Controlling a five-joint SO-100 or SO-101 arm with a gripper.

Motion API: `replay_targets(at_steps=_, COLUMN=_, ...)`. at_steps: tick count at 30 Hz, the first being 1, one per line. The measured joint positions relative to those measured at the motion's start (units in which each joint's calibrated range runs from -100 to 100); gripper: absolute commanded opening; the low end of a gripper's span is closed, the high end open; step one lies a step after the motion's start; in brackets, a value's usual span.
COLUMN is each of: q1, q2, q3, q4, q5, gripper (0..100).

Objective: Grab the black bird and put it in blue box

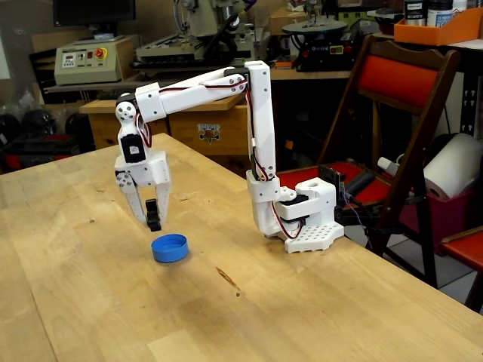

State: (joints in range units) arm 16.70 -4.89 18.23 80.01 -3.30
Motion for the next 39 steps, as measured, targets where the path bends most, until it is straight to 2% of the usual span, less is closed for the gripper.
replay_targets(at_steps=8, q1=0.0, q2=-0.4, q3=9.5, q4=0.0, q5=0.0, gripper=3)
replay_targets(at_steps=39, q1=0.0, q2=-2.4, q3=6.4, q4=-1.7, q5=0.0, gripper=3)
